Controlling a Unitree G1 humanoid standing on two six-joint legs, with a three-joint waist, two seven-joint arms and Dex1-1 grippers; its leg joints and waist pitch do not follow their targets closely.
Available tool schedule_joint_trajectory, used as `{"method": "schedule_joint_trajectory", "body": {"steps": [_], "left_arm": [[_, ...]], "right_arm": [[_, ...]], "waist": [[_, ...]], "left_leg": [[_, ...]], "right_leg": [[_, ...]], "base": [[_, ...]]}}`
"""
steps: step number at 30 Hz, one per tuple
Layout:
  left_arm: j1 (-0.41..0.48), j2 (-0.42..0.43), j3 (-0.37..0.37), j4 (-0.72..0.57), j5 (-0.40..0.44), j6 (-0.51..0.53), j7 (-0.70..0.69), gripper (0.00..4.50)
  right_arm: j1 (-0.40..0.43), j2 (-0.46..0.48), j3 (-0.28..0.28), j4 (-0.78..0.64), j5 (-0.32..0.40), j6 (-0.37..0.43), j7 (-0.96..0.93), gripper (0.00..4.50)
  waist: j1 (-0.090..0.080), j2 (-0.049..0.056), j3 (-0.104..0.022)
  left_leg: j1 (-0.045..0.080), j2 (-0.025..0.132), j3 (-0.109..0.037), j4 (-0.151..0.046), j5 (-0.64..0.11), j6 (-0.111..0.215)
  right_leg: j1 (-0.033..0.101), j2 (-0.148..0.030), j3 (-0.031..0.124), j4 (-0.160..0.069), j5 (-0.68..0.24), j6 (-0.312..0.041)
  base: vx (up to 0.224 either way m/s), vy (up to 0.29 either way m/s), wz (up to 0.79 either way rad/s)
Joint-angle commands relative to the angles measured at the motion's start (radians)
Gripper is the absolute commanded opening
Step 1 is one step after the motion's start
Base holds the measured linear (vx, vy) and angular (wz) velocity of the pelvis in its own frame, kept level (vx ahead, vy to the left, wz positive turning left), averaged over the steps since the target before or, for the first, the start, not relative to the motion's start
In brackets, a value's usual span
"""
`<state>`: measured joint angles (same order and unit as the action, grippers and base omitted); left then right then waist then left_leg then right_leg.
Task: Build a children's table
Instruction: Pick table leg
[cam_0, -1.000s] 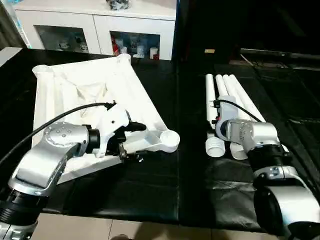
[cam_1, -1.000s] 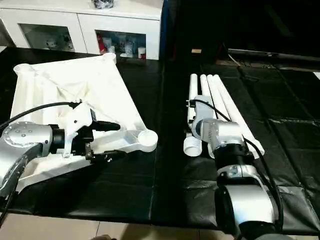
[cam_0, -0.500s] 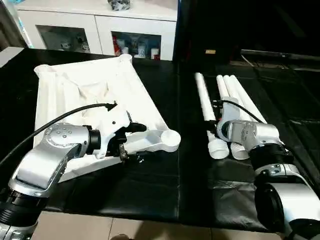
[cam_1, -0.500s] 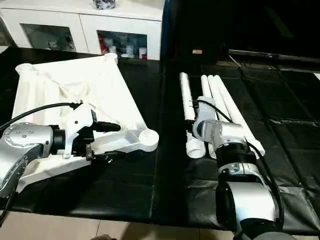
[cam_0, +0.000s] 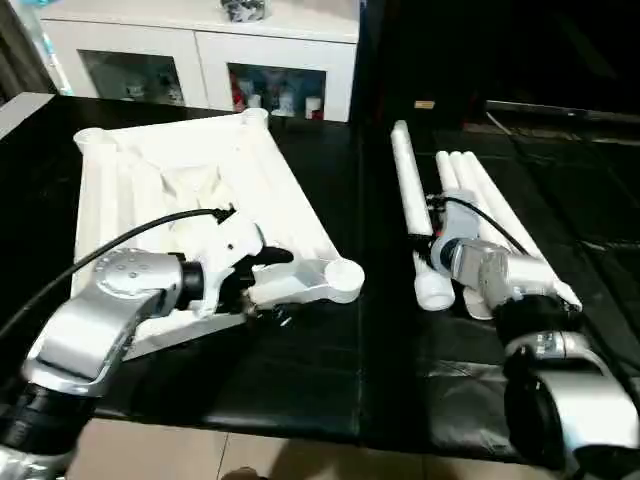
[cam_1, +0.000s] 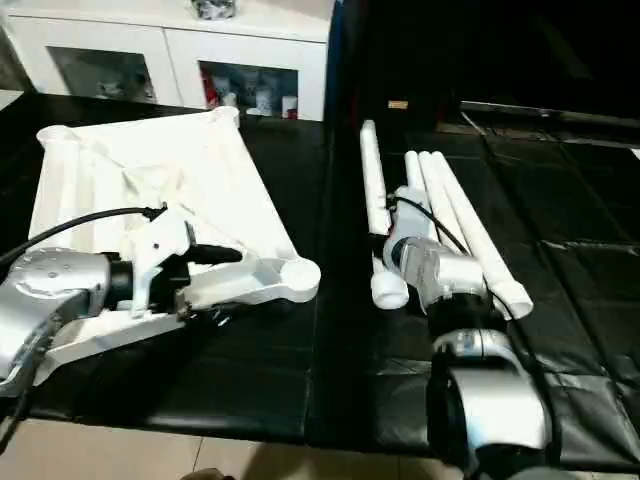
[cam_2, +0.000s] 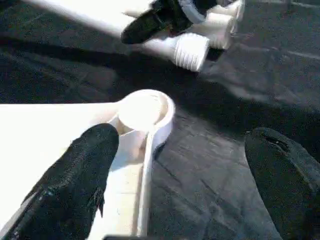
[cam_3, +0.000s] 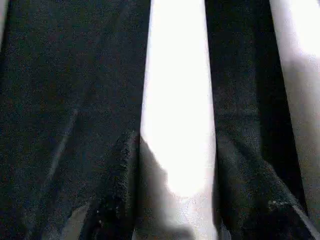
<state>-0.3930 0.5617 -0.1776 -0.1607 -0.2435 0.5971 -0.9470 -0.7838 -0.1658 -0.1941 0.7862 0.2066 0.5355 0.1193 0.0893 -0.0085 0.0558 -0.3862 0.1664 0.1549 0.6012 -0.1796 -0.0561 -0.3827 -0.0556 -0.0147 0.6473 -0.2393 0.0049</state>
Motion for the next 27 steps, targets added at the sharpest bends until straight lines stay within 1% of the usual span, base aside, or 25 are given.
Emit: {"method": "schedule_joint_trajectory", "body": {"steps": [1,2,3,4,5,6,7,8,9,10,11,12,13,14,15,16,17,18,19,20,21,22,23,25,27], "left_arm": [[-0.036,-0.034,0.02,0.027,0.01,-0.018,0.058,4.5],[-0.053,-0.061,0.03,0.046,0.013,-0.018,0.092,4.5],[-0.071,-0.089,0.043,0.064,0.011,-0.015,0.124,4.5],[-0.102,-0.134,0.064,0.093,0.007,-0.008,0.176,4.5],[-0.139,-0.185,0.094,0.121,-0.007,0.011,0.233,4.5],[-0.164,-0.217,0.113,0.14,-0.017,0.023,0.271,4.5],[-0.164,-0.217,0.113,0.14,-0.017,0.023,0.271,4.5],[-0.198,-0.26,0.141,0.162,-0.037,0.037,0.316,4.5],[-0.236,-0.311,0.176,0.186,-0.065,0.055,0.367,4.5],[-0.289,-0.378,0.227,0.222,-0.107,0.076,0.437,4.5],[-0.311,-0.404,0.248,0.239,-0.125,0.083,0.466,4.5],[-0.329,-0.424,0.268,0.251,-0.15,0.096,0.482,4.5],[-0.34,-0.437,0.28,0.259,-0.166,0.105,0.49,4.5],[-0.359,-0.463,0.295,0.249,-0.213,0.132,0.472,4.5],[-0.359,-0.463,0.295,0.249,-0.213,0.132,0.472,4.5],[-0.371,-0.481,0.312,0.248,-0.232,0.143,0.481,4.5],[-0.393,-0.511,0.349,0.254,-0.269,0.165,0.511,4.5],[-0.411,-0.534,0.38,0.262,-0.294,0.184,0.54,4.5],[-0.42,-0.545,0.394,0.26,-0.313,0.195,0.552,4.5],[-0.425,-0.55,0.401,0.259,-0.322,0.201,0.558,4.5],[-0.435,-0.563,0.421,0.253,-0.349,0.222,0.571,4.5],[-0.439,-0.564,0.422,0.249,-0.354,0.231,0.574,4.5],[-0.445,-0.565,0.422,0.242,-0.363,0.245,0.58,4.5],[-0.452,-0.575,0.432,0.237,-0.389,0.259,0.596,4.5],[-0.457,-0.582,0.438,0.238,-0.397,0.259,0.608,4.5]], "right_arm": [[-0.005,0.001,-0.035,-0.059,0.036,-0.023,0.016,1.84],[-0.008,0.0,-0.051,-0.074,0.058,-0.002,0.031,1.84],[-0.005,0.002,-0.065,-0.092,0.081,-0.008,0.058,1.84],[-0.001,0.005,-0.087,-0.121,0.119,-0.017,0.106,1.84],[0.013,0.009,-0.096,-0.161,0.151,-0.033,0.163,1.84],[0.023,0.012,-0.099,-0.185,0.172,-0.051,0.2,1.84],[0.023,0.012,-0.099,-0.185,0.172,-0.051,0.2,1.84],[0.037,0.017,-0.105,-0.221,0.205,-0.049,0.244,1.84],[0.055,0.024,-0.109,-0.266,0.246,-0.042,0.291,1.84],[0.083,0.031,-0.112,-0.34,0.304,-0.017,0.354,1.84],[0.096,0.034,-0.111,-0.374,0.329,-0.003,0.381,1.84],[0.109,0.035,-0.106,-0.408,0.349,0.012,0.406,1.84],[0.117,0.035,-0.103,-0.429,0.361,0.021,0.422,1.84],[0.139,0.036,-0.092,-0.485,0.388,0.043,0.461,1.84],[0.139,0.036,-0.092,-0.485,0.388,0.043,0.461,1.84],[0.149,0.037,-0.085,-0.51,0.4,0.049,0.482,1.84],[0.166,0.038,-0.075,-0.553,0.432,0.068,0.517,1.84],[0.179,0.039,-0.067,-0.584,0.457,0.081,0.542,1.84],[0.19,0.039,-0.057,-0.608,0.473,0.091,0.56,1.84],[0.195,0.038,-0.05,-0.621,0.48,0.095,0.57,1.84],[0.204,0.037,-0.04,-0.641,0.485,0.099,0.583,1.84],[0.208,0.036,-0.036,-0.65,0.489,0.104,0.589,1.84],[0.213,0.034,-0.029,-0.664,0.494,0.112,0.6,1.84],[0.219,0.031,-0.02,-0.682,0.499,0.12,0.612,1.84],[0.221,0.027,-0.013,-0.688,0.495,0.121,0.62,1.84]], "waist": [[-0.004,0.009,-0.073],[-0.001,0.011,-0.074],[-0.003,0.009,-0.074],[-0.002,0.01,-0.075],[-0.001,0.007,-0.076],[0.003,0.004,-0.077],[0.002,0.002,-0.077],[0.003,0.001,-0.077],[0.006,0.0,-0.077],[0.005,-0.002,-0.076],[0.011,-0.003,-0.078],[0.011,0.0,-0.078],[0.012,-0.005,-0.078],[0.013,-0.005,-0.077],[0.013,-0.005,-0.077],[0.013,-0.005,-0.077],[0.013,-0.005,-0.074],[0.014,-0.005,-0.074],[0.016,-0.004,-0.073],[0.017,-0.005,-0.072],[0.018,-0.004,-0.071],[0.016,-0.007,-0.071],[0.019,-0.008,-0.07],[0.022,-0.007,-0.069],[0.025,-0.009,-0.069]], "left_leg": [[0.022,0.039,0.002,-0.062,-0.069,-0.041],[0.019,0.04,-0.002,-0.063,-0.063,-0.038],[0.019,0.039,0.0,-0.063,-0.065,-0.036],[0.021,0.04,-0.001,-0.062,-0.066,-0.036],[0.02,0.04,0.001,-0.06,-0.072,-0.022],[0.018,0.042,-0.003,-0.061,-0.055,-0.011],[0.015,0.041,-0.001,-0.06,-0.05,-0.005],[0.016,0.041,-0.002,-0.058,-0.044,0.001],[0.016,0.042,-0.003,-0.057,-0.037,0.015],[0.015,0.041,0.0,-0.055,-0.037,0.028],[0.015,0.041,0.0,-0.052,-0.031,0.043],[0.014,0.042,-0.003,-0.053,-0.025,0.05],[0.013,0.041,-0.003,-0.053,-0.016,0.062],[0.013,0.042,-0.003,-0.053,-0.014,0.067],[0.013,0.042,-0.003,-0.052,-0.014,0.071],[0.013,0.042,-0.003,-0.052,-0.014,0.071],[0.014,0.042,-0.001,-0.052,-0.03,0.072],[0.014,0.043,-0.002,-0.053,-0.034,0.072],[0.015,0.044,-0.003,-0.054,-0.046,0.071],[0.015,0.046,-0.005,-0.056,-0.054,0.07],[0.017,0.046,-0.005,-0.057,-0.059,0.066],[0.016,0.046,-0.004,-0.056,-0.059,0.062],[0.016,0.046,-0.005,-0.057,-0.055,0.059],[0.016,0.046,-0.004,-0.057,-0.048,0.058],[0.016,0.045,-0.004,-0.057,-0.046,0.056]], "right_leg": [[0.047,-0.059,0.031,-0.058,0.145,-0.225],[0.05,-0.062,0.03,-0.056,0.151,-0.226],[0.05,-0.06,0.03,-0.057,0.155,-0.225],[0.05,-0.061,0.03,-0.056,0.16,-0.225],[0.055,-0.06,0.03,-0.057,0.183,-0.234],[0.057,-0.066,0.028,-0.057,0.192,-0.237],[0.058,-0.065,0.028,-0.056,0.2,-0.24],[0.057,-0.066,0.028,-0.056,0.205,-0.242],[0.059,-0.069,0.028,-0.058,0.204,-0.25],[0.059,-0.067,0.03,-0.058,0.212,-0.259],[0.063,-0.069,0.029,-0.059,0.226,-0.271],[0.062,-0.071,0.029,-0.058,0.227,-0.274],[0.062,-0.069,0.027,-0.058,0.223,-0.279],[0.061,-0.07,0.027,-0.06,0.215,-0.285],[0.059,-0.069,0.026,-0.06,0.202,-0.287],[0.059,-0.069,0.026,-0.06,0.202,-0.287],[0.059,-0.069,0.027,-0.064,0.176,-0.289],[0.059,-0.07,0.027,-0.065,0.17,-0.291],[0.059,-0.071,0.027,-0.067,0.15,-0.29],[0.057,-0.072,0.027,-0.07,0.126,-0.284],[0.055,-0.071,0.027,-0.071,0.113,-0.282],[0.056,-0.071,0.027,-0.07,0.109,-0.283],[0.055,-0.071,0.028,-0.072,0.099,-0.276],[0.053,-0.071,0.028,-0.073,0.091,-0.267],[0.053,-0.071,0.028,-0.074,0.091,-0.261]], "base": [[0.0,0.0,0.0],[0.0,0.0,0.0],[0.0,0.0,0.0],[0.0,0.0,0.0],[0.0,0.0,0.0],[0.0,0.0,0.0],[0.0,0.0,0.0],[0.0,0.0,0.0],[0.0,0.0,0.0],[0.0,0.0,0.0],[0.0,0.0,0.0],[0.0,0.0,0.0],[0.0,0.0,0.0],[0.0,0.0,0.0],[0.0,0.0,0.0],[0.0,0.0,0.0],[0.0,0.0,0.0],[0.0,0.0,0.0],[0.0,0.0,0.0],[0.0,0.0,0.0],[0.0,0.0,0.0],[0.0,0.0,0.0],[0.0,0.0,0.0],[0.0,0.0,0.0],[0.0,0.0,0.0]]}}
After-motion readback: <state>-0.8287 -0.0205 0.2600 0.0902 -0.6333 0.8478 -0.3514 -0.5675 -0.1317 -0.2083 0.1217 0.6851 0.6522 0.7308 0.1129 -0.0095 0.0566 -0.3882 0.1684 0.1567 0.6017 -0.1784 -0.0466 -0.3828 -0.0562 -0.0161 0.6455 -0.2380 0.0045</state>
